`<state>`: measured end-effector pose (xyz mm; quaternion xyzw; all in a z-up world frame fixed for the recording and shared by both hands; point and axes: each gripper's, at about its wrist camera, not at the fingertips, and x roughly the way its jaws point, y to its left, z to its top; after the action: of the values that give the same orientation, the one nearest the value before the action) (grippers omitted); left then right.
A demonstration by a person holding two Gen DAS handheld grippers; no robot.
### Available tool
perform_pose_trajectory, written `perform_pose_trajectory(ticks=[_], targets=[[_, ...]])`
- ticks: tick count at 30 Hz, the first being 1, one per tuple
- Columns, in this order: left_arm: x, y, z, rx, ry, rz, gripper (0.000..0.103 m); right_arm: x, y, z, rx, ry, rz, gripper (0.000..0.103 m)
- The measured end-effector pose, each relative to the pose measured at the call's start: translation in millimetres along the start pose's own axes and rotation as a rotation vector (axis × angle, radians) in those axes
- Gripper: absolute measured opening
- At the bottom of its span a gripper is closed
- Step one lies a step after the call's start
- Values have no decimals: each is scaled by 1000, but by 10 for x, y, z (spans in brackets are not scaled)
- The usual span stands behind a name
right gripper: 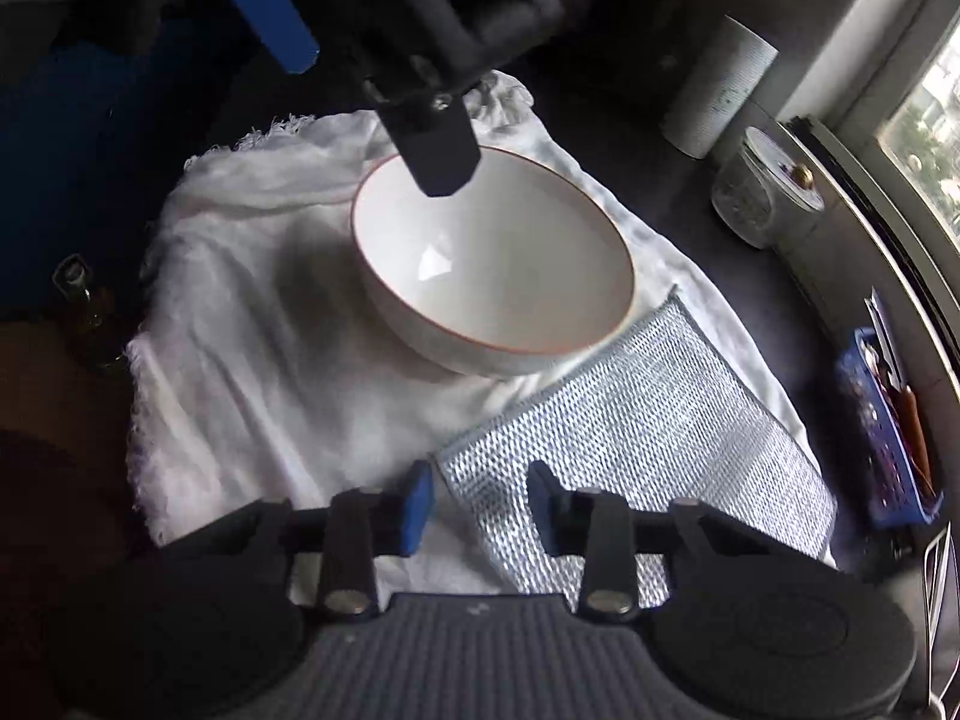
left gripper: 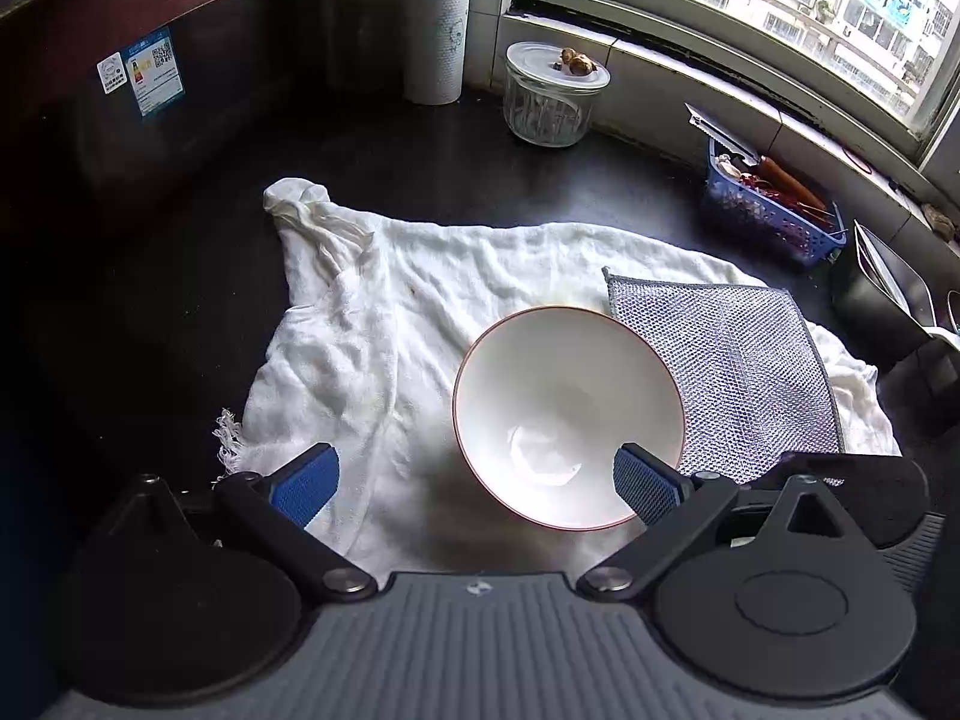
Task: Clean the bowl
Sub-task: 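Move the right gripper onto the grey mesh pad and close on its edge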
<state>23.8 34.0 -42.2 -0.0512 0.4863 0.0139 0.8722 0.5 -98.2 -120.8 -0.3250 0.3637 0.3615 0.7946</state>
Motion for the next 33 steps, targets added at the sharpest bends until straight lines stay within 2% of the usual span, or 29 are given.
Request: perform_pose_trajectory(ticks=[2,5,7,12,13,20,21,23,27,31,33], targets=[[11,12,3,-5,3,-1,99,9,-32,-1,20,-1,13,2],[26,15,16,-9,5,-5,99,-82,-192,-32,124,-30,32,1],[37,-1,25,-4,7,-7,99,-168,-437,-101,305,-68,73,1],[58,-49,40,12,12,-10,99,-466,-1153,-574,830,-197,94,1],[62,-54,42,13,13,-11,99,-511,-1244,-640,894,-210,89,1],[80,-137,74,31,16,-14,99,-636,-1217,-748,848,-143,-48,3],[82,-149,78,33,16,-15,99,-654,-1213,-764,841,-134,-67,7],[86,-173,86,37,16,-16,99,-690,-1206,-795,827,-115,-106,9],[91,-189,103,35,13,-18,99,-762,-1190,-857,798,-77,-183,37],[102,-178,102,27,19,-20,99,-834,-1175,-919,768,-39,-260,40],[112,-170,99,22,24,-22,99,-872,-1153,-783,681,-86,-271,45]])
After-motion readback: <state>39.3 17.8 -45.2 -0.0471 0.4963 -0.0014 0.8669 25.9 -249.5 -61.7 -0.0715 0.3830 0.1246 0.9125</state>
